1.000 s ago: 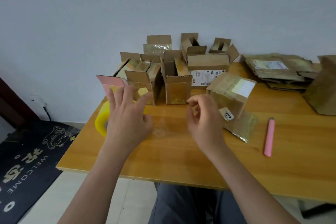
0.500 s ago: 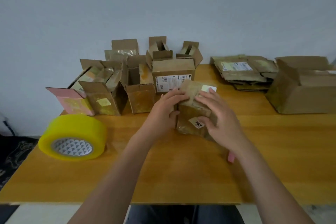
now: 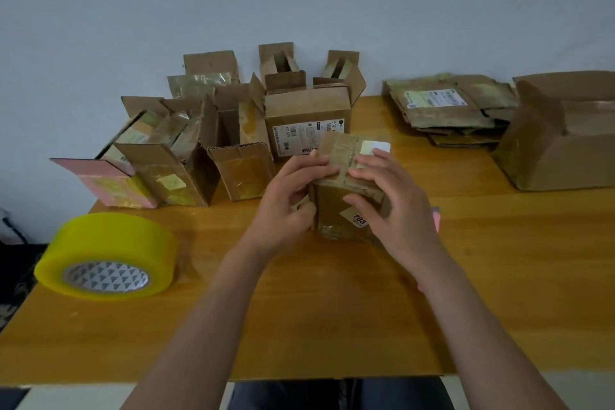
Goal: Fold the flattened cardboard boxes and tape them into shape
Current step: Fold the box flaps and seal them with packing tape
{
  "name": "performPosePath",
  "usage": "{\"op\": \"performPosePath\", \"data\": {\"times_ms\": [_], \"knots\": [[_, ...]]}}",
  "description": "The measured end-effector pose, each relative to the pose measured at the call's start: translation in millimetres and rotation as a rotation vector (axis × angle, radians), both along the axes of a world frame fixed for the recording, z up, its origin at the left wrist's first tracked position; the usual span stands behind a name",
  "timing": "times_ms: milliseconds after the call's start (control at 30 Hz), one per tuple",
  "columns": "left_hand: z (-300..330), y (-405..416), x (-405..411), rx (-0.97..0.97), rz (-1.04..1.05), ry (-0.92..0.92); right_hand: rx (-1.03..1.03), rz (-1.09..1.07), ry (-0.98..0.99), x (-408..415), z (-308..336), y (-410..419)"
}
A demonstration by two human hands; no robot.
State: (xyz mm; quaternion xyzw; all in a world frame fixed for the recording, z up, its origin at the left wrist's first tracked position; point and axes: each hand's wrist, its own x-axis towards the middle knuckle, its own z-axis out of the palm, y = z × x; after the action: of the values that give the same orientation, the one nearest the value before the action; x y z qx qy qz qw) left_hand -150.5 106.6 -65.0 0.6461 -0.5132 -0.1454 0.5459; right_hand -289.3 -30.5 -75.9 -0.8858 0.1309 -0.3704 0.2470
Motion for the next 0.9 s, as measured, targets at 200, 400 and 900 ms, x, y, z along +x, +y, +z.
{"op": "performPosePath", "data": {"times_ms": [200,400,900], "knots": [[-0.7,-4.8,-1.6,0.004,0.099,-0.093,0.015,0.047,0.034,-6.0,2.3,-3.3],[4.0,-8.3,-0.4,0.044,0.160,-0.236,0.055,0.050,0.035,-5.8,1.6,0.1],[11.0,7.9,-51.3,0.065,0.675,0.085,0.681,-0.129,0.002,5.7,26.7,-5.3]]}}
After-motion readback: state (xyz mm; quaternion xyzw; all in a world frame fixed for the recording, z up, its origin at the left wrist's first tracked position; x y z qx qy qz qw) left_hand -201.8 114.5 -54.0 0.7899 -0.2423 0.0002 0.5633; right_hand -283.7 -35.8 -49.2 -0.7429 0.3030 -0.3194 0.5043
